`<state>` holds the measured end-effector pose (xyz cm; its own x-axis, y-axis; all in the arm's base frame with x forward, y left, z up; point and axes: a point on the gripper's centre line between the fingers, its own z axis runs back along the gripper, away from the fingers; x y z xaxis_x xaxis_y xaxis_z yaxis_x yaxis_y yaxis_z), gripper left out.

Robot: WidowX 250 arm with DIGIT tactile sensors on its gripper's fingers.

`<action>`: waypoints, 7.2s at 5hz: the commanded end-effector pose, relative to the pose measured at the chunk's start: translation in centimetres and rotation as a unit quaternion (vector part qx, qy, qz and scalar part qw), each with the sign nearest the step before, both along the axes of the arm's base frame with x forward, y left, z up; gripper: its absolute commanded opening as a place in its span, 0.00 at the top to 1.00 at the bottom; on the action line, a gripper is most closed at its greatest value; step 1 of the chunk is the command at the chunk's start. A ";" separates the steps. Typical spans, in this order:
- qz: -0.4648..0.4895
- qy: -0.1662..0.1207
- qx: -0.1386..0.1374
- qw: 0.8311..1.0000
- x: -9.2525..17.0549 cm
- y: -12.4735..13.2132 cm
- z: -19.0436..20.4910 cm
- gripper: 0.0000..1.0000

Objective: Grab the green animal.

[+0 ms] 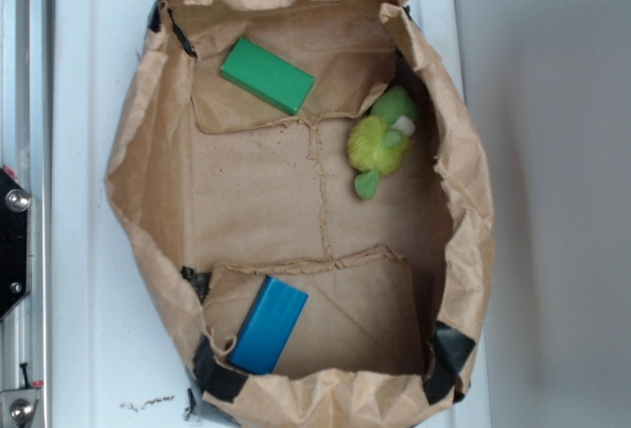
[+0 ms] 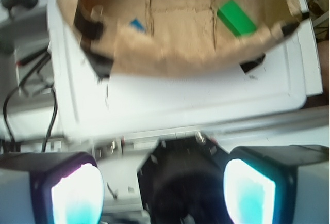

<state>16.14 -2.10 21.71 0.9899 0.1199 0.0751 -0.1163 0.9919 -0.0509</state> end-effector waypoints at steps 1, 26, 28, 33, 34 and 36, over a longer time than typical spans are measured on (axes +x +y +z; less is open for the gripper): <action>0.043 0.001 -0.001 0.999 8.8 1.1 -1.3 0.00; 0.365 -0.110 -0.062 0.922 17.2 8.5 -14.8 0.00; 0.392 -0.115 -0.050 0.911 17.8 9.3 -15.2 0.00; 0.436 -0.137 0.017 0.889 18.7 11.1 -16.2 0.00; 0.416 -0.129 0.011 0.900 18.7 10.9 -16.2 1.00; 0.334 -0.104 -0.003 0.937 19.0 10.4 -15.8 1.00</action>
<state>33.95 6.54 3.67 0.6916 0.6952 0.1961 -0.6885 0.7165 -0.1121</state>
